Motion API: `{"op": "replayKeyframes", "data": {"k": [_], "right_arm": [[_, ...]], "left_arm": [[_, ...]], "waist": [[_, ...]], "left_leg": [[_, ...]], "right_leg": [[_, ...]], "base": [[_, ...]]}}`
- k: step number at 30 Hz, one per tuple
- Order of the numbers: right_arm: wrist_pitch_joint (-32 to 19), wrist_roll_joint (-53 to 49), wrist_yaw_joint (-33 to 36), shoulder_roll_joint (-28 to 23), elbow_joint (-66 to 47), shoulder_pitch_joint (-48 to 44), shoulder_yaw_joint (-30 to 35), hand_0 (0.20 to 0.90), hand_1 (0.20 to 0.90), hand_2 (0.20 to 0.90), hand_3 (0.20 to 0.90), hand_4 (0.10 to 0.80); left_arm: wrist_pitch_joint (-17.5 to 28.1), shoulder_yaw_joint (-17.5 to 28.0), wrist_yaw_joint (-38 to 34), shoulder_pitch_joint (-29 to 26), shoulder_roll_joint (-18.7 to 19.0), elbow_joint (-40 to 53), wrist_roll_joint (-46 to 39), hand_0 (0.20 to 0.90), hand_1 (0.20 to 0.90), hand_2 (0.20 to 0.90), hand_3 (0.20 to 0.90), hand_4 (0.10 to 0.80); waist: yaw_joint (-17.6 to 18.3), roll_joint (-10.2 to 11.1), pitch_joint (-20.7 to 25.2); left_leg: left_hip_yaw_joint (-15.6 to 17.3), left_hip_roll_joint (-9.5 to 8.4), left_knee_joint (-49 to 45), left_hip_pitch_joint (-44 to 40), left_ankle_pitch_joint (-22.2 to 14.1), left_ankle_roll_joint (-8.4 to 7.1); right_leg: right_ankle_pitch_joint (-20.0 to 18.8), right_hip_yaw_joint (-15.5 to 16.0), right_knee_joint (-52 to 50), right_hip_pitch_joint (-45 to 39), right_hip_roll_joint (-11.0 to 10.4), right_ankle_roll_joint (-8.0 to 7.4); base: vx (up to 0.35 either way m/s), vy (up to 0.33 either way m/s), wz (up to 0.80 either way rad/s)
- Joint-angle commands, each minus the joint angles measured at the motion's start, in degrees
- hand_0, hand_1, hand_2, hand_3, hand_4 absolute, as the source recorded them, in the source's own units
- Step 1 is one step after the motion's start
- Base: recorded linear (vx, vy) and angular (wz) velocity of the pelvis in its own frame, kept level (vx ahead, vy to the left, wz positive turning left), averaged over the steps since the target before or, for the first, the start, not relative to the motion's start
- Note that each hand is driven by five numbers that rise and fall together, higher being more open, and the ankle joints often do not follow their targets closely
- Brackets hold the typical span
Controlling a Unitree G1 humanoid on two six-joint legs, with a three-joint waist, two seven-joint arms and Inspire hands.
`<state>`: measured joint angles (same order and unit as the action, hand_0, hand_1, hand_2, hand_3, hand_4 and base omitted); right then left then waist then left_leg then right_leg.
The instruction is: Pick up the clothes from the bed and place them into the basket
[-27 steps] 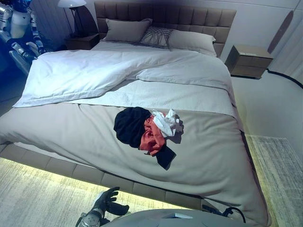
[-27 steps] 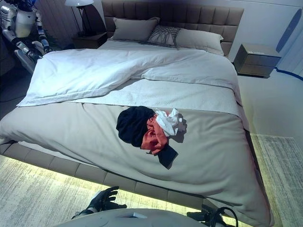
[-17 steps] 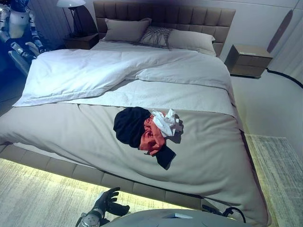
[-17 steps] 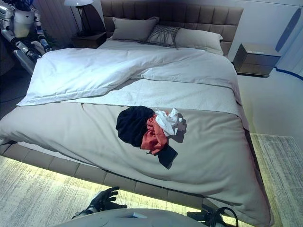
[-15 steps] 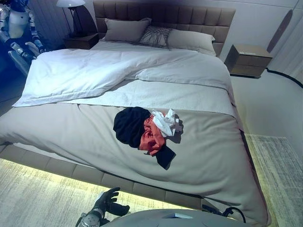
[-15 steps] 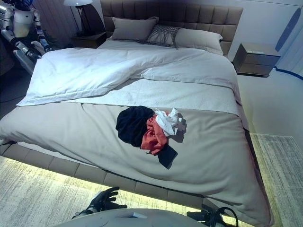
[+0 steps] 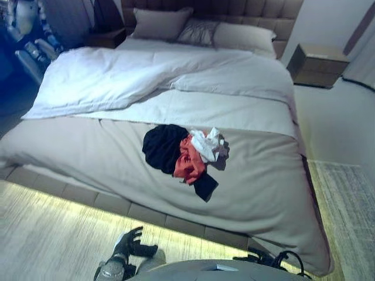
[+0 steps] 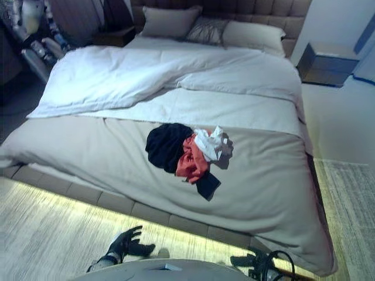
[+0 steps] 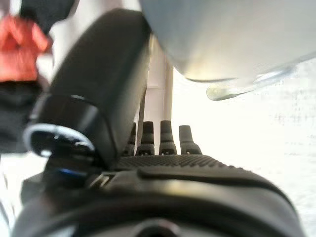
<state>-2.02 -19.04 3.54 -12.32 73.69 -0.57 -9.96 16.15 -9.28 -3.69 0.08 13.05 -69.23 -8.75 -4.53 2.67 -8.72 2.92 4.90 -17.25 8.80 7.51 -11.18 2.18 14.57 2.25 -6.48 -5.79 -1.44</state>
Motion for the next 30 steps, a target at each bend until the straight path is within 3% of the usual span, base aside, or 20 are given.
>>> {"op": "replayKeyframes", "data": {"k": [1, 2, 4, 5, 7, 8, 9, 10, 12, 13, 14, 15, 16, 18, 20, 21, 23, 25, 30], "right_arm": [[-0.3, -0.1, 0.6, -1.2, 1.3, -0.4, 0.9, 0.9, 0.9, 0.9, 0.9, 0.8], [-0.4, 0.0, 0.4, -1.4, 1.6, -0.2, 1.1, 0.9, 0.9, 0.9, 0.9, 0.8], [-0.6, 0.1, 0.7, -1.5, 1.9, 0.0, 1.2, 0.9, 0.9, 0.9, 0.9, 0.8], [-0.5, 0.0, 1.3, -1.3, 2.0, -0.1, 0.8, 0.9, 0.9, 0.9, 0.9, 0.8], [-0.8, 0.2, 1.1, -1.0, 2.3, -0.1, 1.5, 0.9, 0.9, 0.9, 0.9, 0.8], [-1.0, -0.1, 1.1, -0.6, 2.5, 0.3, 2.2, 0.9, 0.9, 0.9, 0.9, 0.8], [-0.9, 0.0, 1.1, -0.3, 2.4, 0.4, 2.4, 0.9, 0.9, 0.9, 0.9, 0.8], [-1.0, 0.6, 1.0, 0.2, 2.4, 0.7, 2.8, 0.9, 0.9, 0.9, 0.9, 0.8], [-2.2, 1.5, 1.9, 1.0, 2.0, 1.5, 2.9, 0.9, 0.9, 0.9, 0.9, 0.8], [-2.7, 1.5, 2.3, 1.1, 1.7, 1.7, 2.9, 0.9, 0.9, 0.9, 0.9, 0.8], [-3.5, 1.7, 3.5, 1.1, 1.2, 2.0, 3.0, 0.9, 0.9, 0.9, 0.9, 0.8], [-4.2, 2.6, 4.6, 0.9, 0.9, 1.8, 2.9, 0.9, 0.9, 0.9, 0.9, 0.8], [-5.0, 3.6, 5.6, 0.7, 0.8, 1.7, 2.7, 0.9, 0.9, 0.9, 0.9, 0.8], [-6.4, 2.9, 8.9, 0.0, 0.2, 0.4, 1.9, 0.9, 0.9, 0.9, 0.9, 0.8], [-7.1, 4.2, 11.1, -0.8, -1.1, -1.2, 2.0, 0.9, 0.9, 0.9, 0.9, 0.8], [-6.6, 4.8, 11.3, -1.2, -1.1, -1.8, 2.2, 0.9, 0.9, 0.9, 0.9, 0.8], [-6.8, 5.2, 13.5, -3.2, -1.3, -3.6, 1.9, 0.9, 0.9, 0.9, 0.9, 0.8], [-7.8, 7.7, 17.8, -5.4, -3.4, -6.1, 1.5, 0.9, 0.9, 0.9, 0.9, 0.8], [-6.3, 12.1, 19.6, -12.4, -7.6, -11.4, 1.5, 0.9, 0.9, 0.9, 0.9, 0.8]], "left_arm": [[2.1, -0.9, -1.0, 3.3, -0.5, -0.3, 2.2, 0.9, 0.9, 0.9, 0.9, 0.8], [2.3, -1.0, -1.1, 3.4, -0.5, -0.7, 2.3, 0.9, 0.9, 0.9, 0.9, 0.8], [2.6, -1.0, -1.2, 3.6, -0.7, -1.1, 2.2, 0.9, 0.9, 0.9, 0.9, 0.8], [2.9, -0.5, -1.1, 3.7, -0.7, -1.2, 1.9, 0.9, 0.9, 0.9, 0.9, 0.8], [2.4, -0.3, -1.1, 3.3, -0.3, -1.0, 1.6, 0.9, 0.9, 0.9, 0.9, 0.8], [2.0, -0.5, -1.1, 2.4, 0.1, -0.9, 1.6, 0.9, 0.9, 0.9, 0.9, 0.8], [1.9, -0.7, -1.0, 2.2, 0.4, -0.7, 1.6, 0.9, 0.9, 0.9, 0.9, 0.8], [1.8, -1.0, -0.8, 1.7, 0.8, -0.4, 1.7, 0.9, 0.9, 0.9, 0.9, 0.8], [1.5, -2.1, 0.3, 0.6, 1.7, 0.6, 1.5, 0.9, 0.9, 0.9, 0.9, 0.8], [1.6, -2.6, 0.4, 0.3, 1.9, 0.9, 1.3, 0.9, 0.9, 0.9, 0.9, 0.8], [1.2, -3.6, 0.1, -0.1, 2.5, 1.8, 0.4, 0.9, 0.9, 0.9, 0.9, 0.8], [0.6, -4.0, -0.2, -0.4, 3.0, 2.5, -0.4, 0.9, 0.9, 0.9, 0.9, 0.8], [0.2, -4.3, -0.4, -0.7, 3.3, 2.8, -1.0, 0.9, 0.9, 0.9, 0.9, 0.8], [-0.9, -5.3, -0.8, -1.9, 4.2, 3.7, -1.5, 0.9, 0.9, 0.9, 0.9, 0.8], [-1.8, -5.2, -1.0, -2.4, 4.9, 4.9, -1.6, 0.9, 0.9, 0.9, 0.9, 0.8], [-1.6, -4.9, -1.4, -2.3, 5.2, 4.7, -1.2, 0.9, 0.9, 0.9, 0.9, 0.8], [-1.7, -4.9, -2.6, -2.1, 5.9, 4.2, -1.0, 0.9, 0.9, 0.9, 0.9, 0.8], [-1.8, -5.0, -2.0, -0.4, 5.9, 4.8, 1.0, 0.9, 0.9, 0.9, 0.9, 0.8], [-1.6, -5.9, -3.2, 3.2, 5.7, 4.4, 3.9, 0.9, 0.9, 0.9, 0.9, 0.8]], "waist": [[-2.4, -3.0, -1.3], [-2.7, -3.6, -1.1], [-3.3, -3.8, -0.8], [-3.4, -3.6, -0.3], [-3.0, -3.4, 0.4], [-3.0, -3.3, 1.3], [-3.0, -3.1, 1.5], [-2.9, -2.6, 2.1], [-2.0, -1.8, 2.8], [-1.5, -2.3, 3.1], [-0.1, -3.8, 2.9], [0.9, -4.5, 2.6], [1.4, -4.9, 2.4], [2.1, -4.1, 1.8], [2.1, -2.6, 0.6], [2.2, -2.2, 0.0], [1.4, -1.9, -0.6], [-0.6, -1.2, -0.8], [-4.2, -0.1, -0.5]], "left_leg": [[6.9, 4.23, 14.0, 0.6, 3.5, 4.53], [9.0, 4.53, 17.4, 1.2, 5.8, 4.19], [8.3, 3.41, 18.1, 2.5, 6.5, 4.49], [7.3, 2.71, 19.2, 1.6, 4.1, 5.36], [8.8, 2.51, 19.5, 0.2, 2.7, 6.33], [8.9, 1.33, 19.2, -1.2, 0.9, 7.55], [8.8, 0.96, 19.1, -1.6, 0.6, 7.82], [8.8, 0.07, 18.9, -2.3, 0.1, 8.59], [8.6, -2.9, 19.8, -4.9, -1.4, 11.43], [8.3, -3.07, 20.2, -5.7, -1.9, 11.98], [7.2, -3.27, 21.0, -8.2, -3.2, 12.95], [6.8, -3.19, 21.7, -9.7, -4.0, 13.11], [6.6, -3.08, 22.2, -10.4, -4.3, 13.06], [5.9, -3.13, 22.2, -10.6, -4.6, 11.96], [6.1, -3.4, 22.2, -11.2, -5.6, 11.0], [5.8, -3.51, 22.2, -11.6, -6.3, 11.12], [4.9, -2.7, 22.2, -10.8, -5.9, 11.08], [3.4, -2.37, 22.0, -10.2, -5.0, 10.53], [2.3, -1.1, 21.2, -7.8, -3.6, 9.18]], "right_leg": [[1.7, -0.2, -1.9, -4.5, 2.5, -1.91], [2.5, -0.1, -1.7, -6.2, 2.7, -2.02], [3.8, -1.1, -2.2, -7.7, 2.6, -1.89], [4.6, -1.8, -3.6, -7.3, 1.7, -2.25], [5.4, -1.8, -4.7, -7.9, 0.8, -2.99], [6.4, -1.1, -6.9, -8.3, -0.6, -3.72], [5.9, -0.8, -8.2, -8.2, -1.3, -4.32], [3.7, -0.6, -11.4, -7.8, -2.8, -5.72], [-4.2, -2.7, -23.9, -3.2, -6.5, -8.32], [-6.5, -3.6, -27.0, -0.6, -6.7, -8.61], [-9.0, -5.6, -36.6, 6.1, -6.4, -8.73], [-9.6, -6.3, -39.0, 11.0, -5.8, -8.42], [-9.0, -6.1, -39.2, 13.2, -5.6, -7.96], [-6.2, -3.7, -29.4, 14.5, -4.5, -6.67], [-8.0, 0.0, -18.5, 15.9, -4.8, -7.3], [-9.9, -0.1, -17.0, 16.9, -5.0, -7.7], [-8.4, -1.1, -14.7, 15.0, -3.8, -7.43], [-6.7, 0.1, -11.0, 12.0, -2.5, -6.7], [-4.0, 1.7, -6.6, 7.7, -1.0, -5.19]], "base": [[0.407, 0.223, 0.04], [0.359, 0.206, 0.1], [0.297, 0.206, 0.23], [0.287, 0.238, 0.15], [0.264, 0.222, -0.26], [0.282, 0.219, -0.51], [0.257, 0.2, -0.54], [0.184, 0.161, -0.42], [0.202, 0.229, -0.32], [0.193, 0.247, -0.03], [0.165, 0.168, 0.15], [0.148, 0.106, 0.28], [0.127, -0.088, 0.38], [0.125, -0.252, 0.51], [0.116, -0.28, 0.41], [0.073, -0.249, 0.17], [0.07, -0.309, 0.23], [0.097, -0.257, 0.53], [0.067, -0.141, 0.2]]}}
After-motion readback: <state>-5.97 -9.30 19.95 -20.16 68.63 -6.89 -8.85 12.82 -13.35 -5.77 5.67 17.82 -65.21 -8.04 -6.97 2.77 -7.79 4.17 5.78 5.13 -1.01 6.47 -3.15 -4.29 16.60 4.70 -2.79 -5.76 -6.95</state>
